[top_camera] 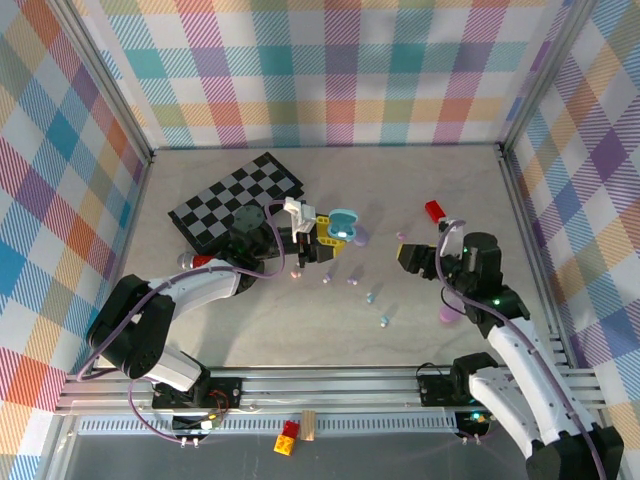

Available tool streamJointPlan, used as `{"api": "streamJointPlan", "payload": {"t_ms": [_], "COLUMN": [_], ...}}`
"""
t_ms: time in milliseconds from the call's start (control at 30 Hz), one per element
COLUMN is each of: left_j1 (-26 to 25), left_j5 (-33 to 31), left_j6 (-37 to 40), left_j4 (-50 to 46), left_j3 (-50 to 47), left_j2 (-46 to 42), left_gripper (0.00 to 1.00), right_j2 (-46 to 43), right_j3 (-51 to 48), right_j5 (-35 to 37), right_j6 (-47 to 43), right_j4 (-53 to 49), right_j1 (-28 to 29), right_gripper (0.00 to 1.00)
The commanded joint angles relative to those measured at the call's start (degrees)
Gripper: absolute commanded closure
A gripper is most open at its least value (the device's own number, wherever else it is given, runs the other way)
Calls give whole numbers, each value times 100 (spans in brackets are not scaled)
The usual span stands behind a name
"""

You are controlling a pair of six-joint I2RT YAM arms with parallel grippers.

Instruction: Insert the wireless bluetooth earbuds into the charging case

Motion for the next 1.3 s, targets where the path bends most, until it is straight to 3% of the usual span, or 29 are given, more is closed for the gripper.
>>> {"api": "streamJointPlan", "payload": {"t_ms": [0, 167, 433, 833, 1033, 1267], "left_j1": [65, 79, 110, 123, 135, 136], "left_j5": [1, -20, -39, 7, 58, 56], "left_j6": [-78, -8, 36, 131, 220, 230], "left_j4": [330, 242, 206, 21, -134, -133], "left_j3": [-53, -51, -62, -31, -18, -35], "left_j2": [-46, -89, -116, -169, -230, -262], "left_gripper": [60, 61, 61, 61, 61, 61], "right_j2": [150, 579, 1609, 2805, 2786, 2519], "right_j3": [-295, -615, -589, -375, -305, -650], "right_j5": [-288, -766, -700, -625, -396, -515], "right_j6": [970, 1360, 1536, 1780, 1426, 1357], "right_j4": [-433, -407, 30, 749, -52, -263], "right_j1": [8, 279, 1048, 1256, 1256, 1265], "right_gripper": [36, 36, 44, 47, 47, 47]}}
